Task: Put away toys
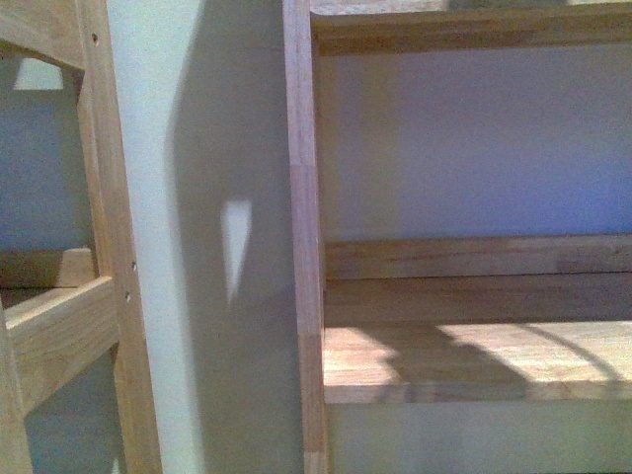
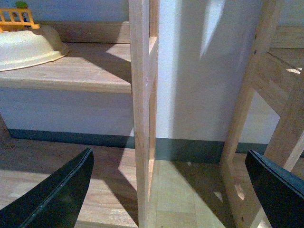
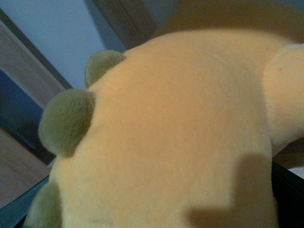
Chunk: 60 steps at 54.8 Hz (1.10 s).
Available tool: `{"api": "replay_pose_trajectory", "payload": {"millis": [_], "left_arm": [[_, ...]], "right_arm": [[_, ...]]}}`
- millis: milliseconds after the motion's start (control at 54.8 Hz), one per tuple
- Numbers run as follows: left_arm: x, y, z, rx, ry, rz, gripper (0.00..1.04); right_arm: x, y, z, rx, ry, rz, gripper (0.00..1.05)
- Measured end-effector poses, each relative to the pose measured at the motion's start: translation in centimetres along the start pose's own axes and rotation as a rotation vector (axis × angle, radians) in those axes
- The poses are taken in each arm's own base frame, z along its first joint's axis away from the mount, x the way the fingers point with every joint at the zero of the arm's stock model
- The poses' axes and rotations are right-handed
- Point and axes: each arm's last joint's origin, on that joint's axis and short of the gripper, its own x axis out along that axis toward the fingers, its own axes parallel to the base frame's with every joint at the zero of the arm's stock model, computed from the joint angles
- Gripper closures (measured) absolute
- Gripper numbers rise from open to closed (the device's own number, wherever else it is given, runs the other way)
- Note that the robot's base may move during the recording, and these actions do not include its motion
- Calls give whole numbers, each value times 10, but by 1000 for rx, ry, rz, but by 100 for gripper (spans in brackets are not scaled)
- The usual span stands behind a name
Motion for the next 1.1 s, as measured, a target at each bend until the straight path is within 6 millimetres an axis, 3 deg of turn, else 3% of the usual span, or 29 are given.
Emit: {"api": "replay_pose_trajectory", "payload": {"millis": [292, 621, 931, 1096], "left_arm": [[0, 0, 0, 0, 0, 0, 6], [0, 0, 0, 0, 0, 0, 6], [0, 0, 0, 0, 0, 0, 6], [0, 0, 0, 0, 0, 0, 6]], "right_arm": [[-40, 7, 10, -75, -69, -23, 0], [-46, -30, 13, -86, -104, -125, 0], [-61, -33, 10, -143, -128, -129, 0], [-73, -22, 6, -267, -194, -140, 0]]}}
